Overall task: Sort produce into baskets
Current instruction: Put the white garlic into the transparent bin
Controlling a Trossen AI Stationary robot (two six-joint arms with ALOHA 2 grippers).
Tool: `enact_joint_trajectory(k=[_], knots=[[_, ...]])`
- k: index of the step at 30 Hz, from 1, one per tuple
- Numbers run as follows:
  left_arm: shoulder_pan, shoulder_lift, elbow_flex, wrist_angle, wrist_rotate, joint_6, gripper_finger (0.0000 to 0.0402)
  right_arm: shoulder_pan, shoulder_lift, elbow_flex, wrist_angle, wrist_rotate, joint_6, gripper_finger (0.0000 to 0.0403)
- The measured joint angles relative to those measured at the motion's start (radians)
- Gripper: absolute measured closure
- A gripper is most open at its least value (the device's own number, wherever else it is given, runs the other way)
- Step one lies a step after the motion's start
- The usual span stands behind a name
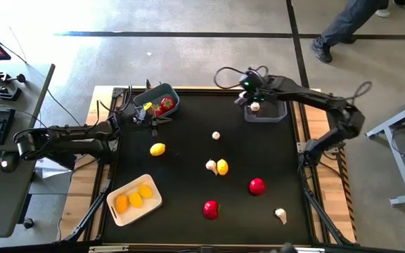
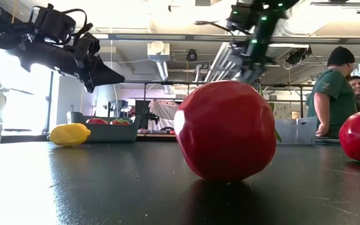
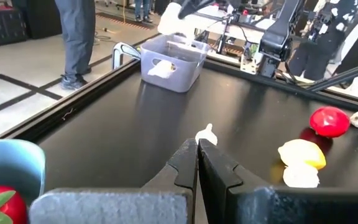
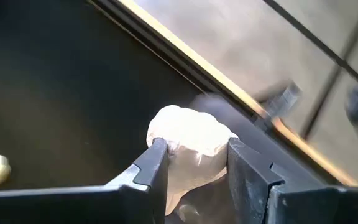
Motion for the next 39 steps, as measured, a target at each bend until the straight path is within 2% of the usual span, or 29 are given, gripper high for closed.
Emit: enact_joint_trajectory(k=[3, 7, 12, 17, 25, 34, 39], knots=[[0.0, 0.0, 0.0, 0.016, 0.0, 0.001, 0.0401, -0.029, -0.074, -0.102, -0.002, 0.016, 0.067, 0.0284], [0.0, 0.0, 0.0, 0.017, 0.0, 0.001, 0.0401, -0.085, -0.129, -0.27, 0.087, 0.044, 0.11, 0.0284], [0.0, 0.0, 0.0, 0.015, 0.0, 0.001, 0.0401, -0.169, -0.136, -0.429, 0.261, 0.014, 0.12, 0.0284], [0.0, 0.0, 0.0, 0.014, 0.0, 0.001, 0.0401, -0.213, -0.135, -0.514, 0.371, -0.003, 0.119, 0.0284], [0.0, 0.0, 0.0, -0.008, 0.0, 0.001, 0.0401, -0.232, -0.135, -0.562, 0.422, 0.001, 0.091, 0.0273], [-0.003, 0.0, 0.0, -0.048, 0.001, -0.02, 0.0401, -0.229, -0.158, -0.519, 0.367, 0.021, 0.027, 0.0159], [-0.011, 0.0, 0.0, -0.048, 0.003, -0.026, 0.0401, -0.206, -0.226, -0.451, 0.296, 0.023, 0.011, 0.0141]])
